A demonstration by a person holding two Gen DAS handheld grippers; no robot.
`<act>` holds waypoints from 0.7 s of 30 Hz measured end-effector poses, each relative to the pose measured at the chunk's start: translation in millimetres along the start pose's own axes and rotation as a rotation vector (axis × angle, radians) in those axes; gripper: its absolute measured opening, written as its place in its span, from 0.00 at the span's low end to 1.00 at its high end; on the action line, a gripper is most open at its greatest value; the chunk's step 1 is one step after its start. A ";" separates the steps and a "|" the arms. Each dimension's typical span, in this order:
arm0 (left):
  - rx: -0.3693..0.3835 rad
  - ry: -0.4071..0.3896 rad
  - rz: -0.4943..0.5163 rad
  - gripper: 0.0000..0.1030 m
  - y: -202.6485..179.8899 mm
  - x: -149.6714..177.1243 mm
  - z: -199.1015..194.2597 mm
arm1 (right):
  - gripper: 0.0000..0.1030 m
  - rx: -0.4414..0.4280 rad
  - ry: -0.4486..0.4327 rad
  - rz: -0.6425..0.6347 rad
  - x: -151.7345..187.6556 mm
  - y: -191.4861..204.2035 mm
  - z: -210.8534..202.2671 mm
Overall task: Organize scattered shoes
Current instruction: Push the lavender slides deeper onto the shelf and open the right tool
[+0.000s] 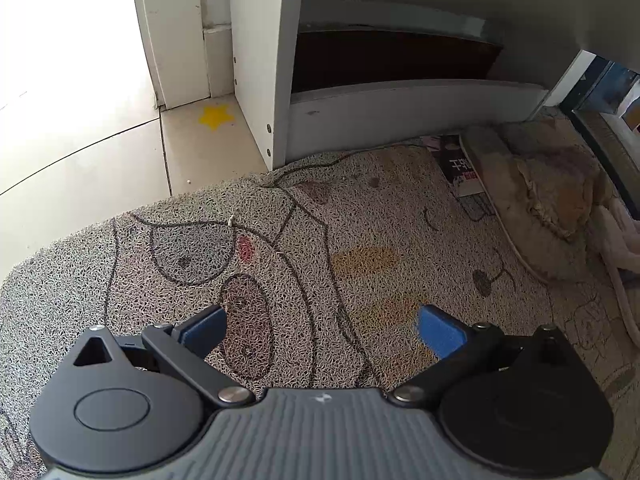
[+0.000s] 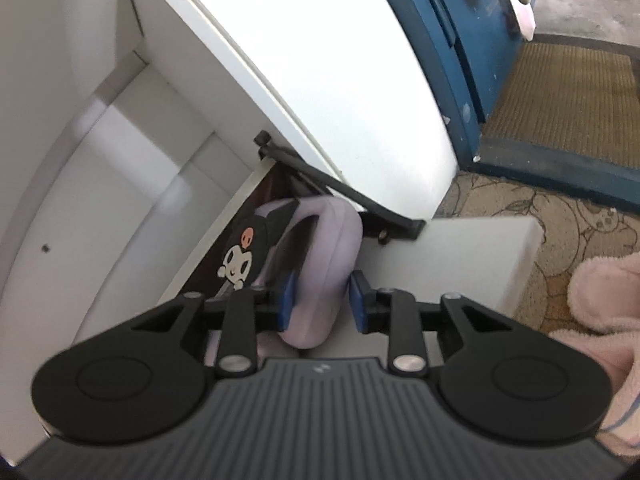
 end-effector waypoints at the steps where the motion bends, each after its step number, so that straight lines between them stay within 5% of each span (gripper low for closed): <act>1: 0.001 -0.001 0.002 1.00 -0.4 -0.1 -0.4 | 0.27 0.018 -0.003 -0.023 0.2 3.2 1.5; 6: -0.002 -0.001 -0.011 1.00 3.7 -0.8 0.3 | 0.33 -0.015 -0.012 -0.120 2.2 0.0 -5.6; 10: -0.005 0.007 -0.013 1.00 5.1 0.3 3.5 | 0.47 0.005 -0.084 -0.163 4.6 -3.1 -23.8; 13: 0.002 0.004 -0.007 1.00 2.6 0.2 3.2 | 0.42 0.010 -0.164 -0.271 5.2 7.3 -35.2; 17: 0.006 0.000 0.002 1.00 -0.7 0.1 1.1 | 0.14 0.087 -0.172 -0.486 11.2 31.6 -20.9; 21: 0.000 0.001 -0.003 1.00 1.0 0.2 1.3 | 0.14 0.146 -0.148 -0.576 17.9 40.4 -6.0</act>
Point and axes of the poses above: each gripper's, at about its wrist camera, not at the fingertips, and z roughly the way its jaws point, y to its left, x to its underside, the point moved 3 cm from there along z, roughly the way its jaws point, and after that the axes turned 1 degree about -y, right-handed, at the moved point
